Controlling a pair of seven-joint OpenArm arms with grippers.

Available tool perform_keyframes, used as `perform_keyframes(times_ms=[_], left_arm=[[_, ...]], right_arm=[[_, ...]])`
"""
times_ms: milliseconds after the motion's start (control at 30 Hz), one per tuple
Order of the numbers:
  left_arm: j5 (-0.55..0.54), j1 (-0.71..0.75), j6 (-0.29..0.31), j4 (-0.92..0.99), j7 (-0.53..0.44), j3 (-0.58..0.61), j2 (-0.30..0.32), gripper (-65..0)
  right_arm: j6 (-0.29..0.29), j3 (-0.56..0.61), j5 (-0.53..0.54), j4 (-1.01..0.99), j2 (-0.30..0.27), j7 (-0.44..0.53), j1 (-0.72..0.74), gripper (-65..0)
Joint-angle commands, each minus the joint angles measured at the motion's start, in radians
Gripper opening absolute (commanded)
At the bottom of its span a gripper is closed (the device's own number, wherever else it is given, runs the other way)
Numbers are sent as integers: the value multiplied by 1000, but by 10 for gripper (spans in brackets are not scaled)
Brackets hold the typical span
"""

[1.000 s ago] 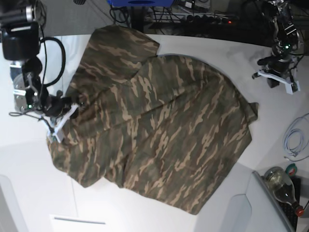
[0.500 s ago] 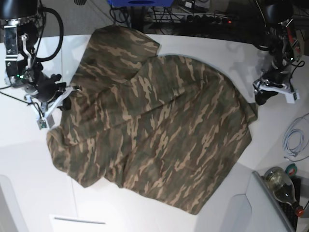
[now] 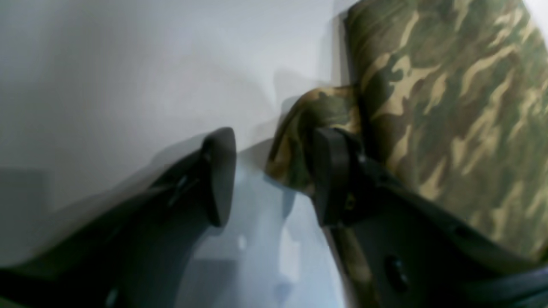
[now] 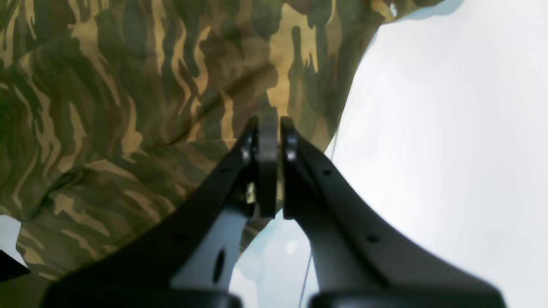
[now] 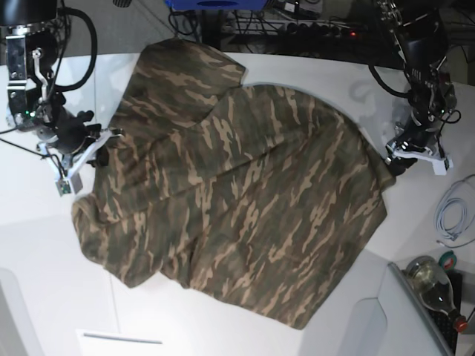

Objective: Layout the t-shirt on the table in an organized manner, then fold the t-shirt properly
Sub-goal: 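Grasp the shirt edge with the left gripper and pull it taut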

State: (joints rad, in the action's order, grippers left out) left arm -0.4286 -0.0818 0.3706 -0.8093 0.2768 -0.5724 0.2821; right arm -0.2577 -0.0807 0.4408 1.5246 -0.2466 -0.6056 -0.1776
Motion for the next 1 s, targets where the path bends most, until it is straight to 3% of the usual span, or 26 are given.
perform_keyframes(times_ms=[0,133,167,267,400,467,733,867,967], left_arm=[[24,-9,-6,-2,19,1,-5,-375],[41,-9,-6,-2,20,-1,-16,-402],[41,-9,-6,-2,20,-1,-16,-443],[43,-6,-6,-9,25,-1,-16,-650],[47,12,-14,-95,57,-1,-13,-650],[46,35,-31,-187,167,-7,-10,-650],[46,75,-238,-715,597,-2,-17,-650],[46,6,-238,-833,780,-5,-34,-650],[47,-48,-239,-842,855,-4,-37,-650]], right_arm=[[-2,-6,10,18,-10,19,11,-627],[-2,-21,10,18,-10,19,10,-627],[-2,-27,10,18,-9,19,10,-627],[-2,-34,10,15,3,19,10,-627],[-2,-32,10,17,10,19,-3,-627],[-2,-27,10,17,10,19,-3,-627],[-2,-24,3,-109,31,19,69,-627],[-2,-24,3,-174,31,17,126,-629],[-2,-31,8,-172,36,17,132,-629]])
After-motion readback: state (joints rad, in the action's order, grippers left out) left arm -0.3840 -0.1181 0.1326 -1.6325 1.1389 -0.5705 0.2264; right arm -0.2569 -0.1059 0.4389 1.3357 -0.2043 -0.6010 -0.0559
